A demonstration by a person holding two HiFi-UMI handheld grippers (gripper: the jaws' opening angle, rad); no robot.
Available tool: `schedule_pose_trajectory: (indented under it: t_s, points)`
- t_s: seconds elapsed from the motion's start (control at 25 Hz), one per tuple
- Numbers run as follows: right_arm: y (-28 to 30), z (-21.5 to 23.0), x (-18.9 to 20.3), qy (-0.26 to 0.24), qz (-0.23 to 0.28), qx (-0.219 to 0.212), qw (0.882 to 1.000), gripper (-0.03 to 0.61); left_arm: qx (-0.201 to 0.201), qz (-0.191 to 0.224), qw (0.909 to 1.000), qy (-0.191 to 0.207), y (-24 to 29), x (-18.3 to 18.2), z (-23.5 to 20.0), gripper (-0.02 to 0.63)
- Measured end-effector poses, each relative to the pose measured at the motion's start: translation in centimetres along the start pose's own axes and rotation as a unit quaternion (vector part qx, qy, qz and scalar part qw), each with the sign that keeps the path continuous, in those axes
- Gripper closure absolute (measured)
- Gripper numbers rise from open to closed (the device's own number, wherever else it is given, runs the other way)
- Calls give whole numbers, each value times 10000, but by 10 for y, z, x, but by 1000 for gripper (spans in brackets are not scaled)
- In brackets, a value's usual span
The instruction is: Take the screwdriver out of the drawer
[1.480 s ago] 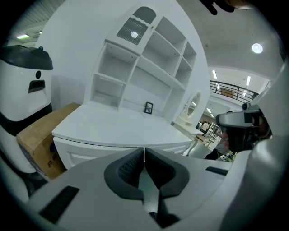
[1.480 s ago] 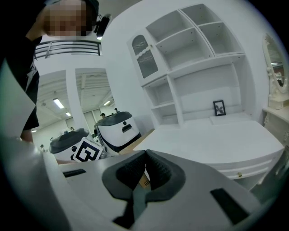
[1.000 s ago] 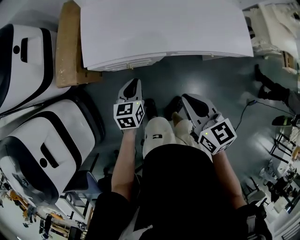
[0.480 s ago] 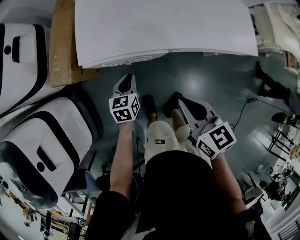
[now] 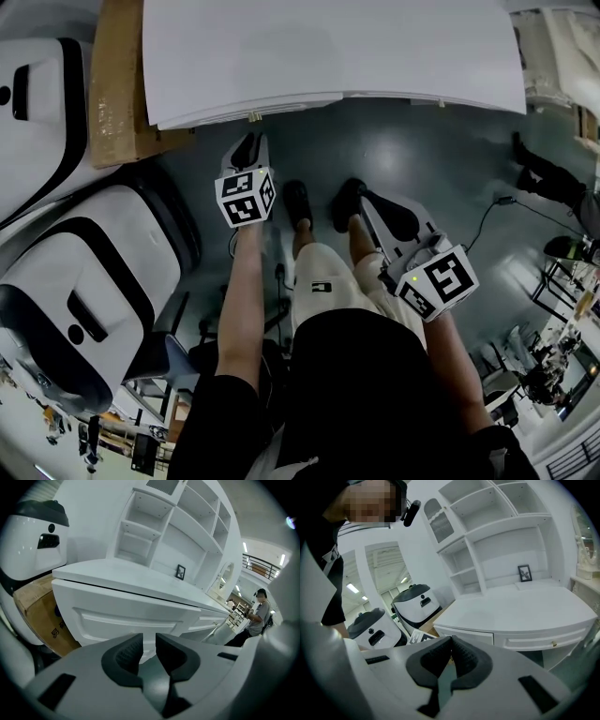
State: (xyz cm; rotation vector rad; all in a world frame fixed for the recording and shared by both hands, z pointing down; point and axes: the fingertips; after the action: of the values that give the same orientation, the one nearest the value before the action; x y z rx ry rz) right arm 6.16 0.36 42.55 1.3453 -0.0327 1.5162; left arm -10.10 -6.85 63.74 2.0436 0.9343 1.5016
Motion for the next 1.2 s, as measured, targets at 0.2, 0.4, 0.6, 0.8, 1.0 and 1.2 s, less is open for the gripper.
schedule_pose_trajectory:
  t_s: [0.2, 0.4, 0.6, 0.8, 1.0, 1.2]
  points:
    - [7, 7, 4, 55, -36, 42, 10000, 560, -220, -68, 9997, 104, 21, 5, -17, 500]
    - [10, 10, 12, 127, -112, 2, 9999, 560, -401, -229, 9989, 85, 42, 14, -29, 469]
    - [11, 16, 19, 232, -137, 54, 9996, 560, -413, -272, 9987, 95, 62, 21, -35, 468]
    - [8, 22, 25, 349, -127, 156, 9992, 560, -533, -410, 9977, 118, 73, 25, -41, 468]
    - [4, 27, 32, 452, -144, 214, 9986, 561, -685, -458, 9966, 32, 78, 24, -46, 469]
    - [2, 31, 33, 521, -127, 255, 9982, 560, -704, -458, 9965, 54, 80, 22, -45, 511]
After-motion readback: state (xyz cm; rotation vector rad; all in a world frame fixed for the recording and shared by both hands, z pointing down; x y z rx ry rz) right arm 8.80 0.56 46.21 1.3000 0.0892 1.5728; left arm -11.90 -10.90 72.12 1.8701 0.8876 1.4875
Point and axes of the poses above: the fingertips, and each gripper's own axes: y forward along the fingers, z to its right, x out of its underside, and after that the axes turned 3 degrees about -z, right-handed
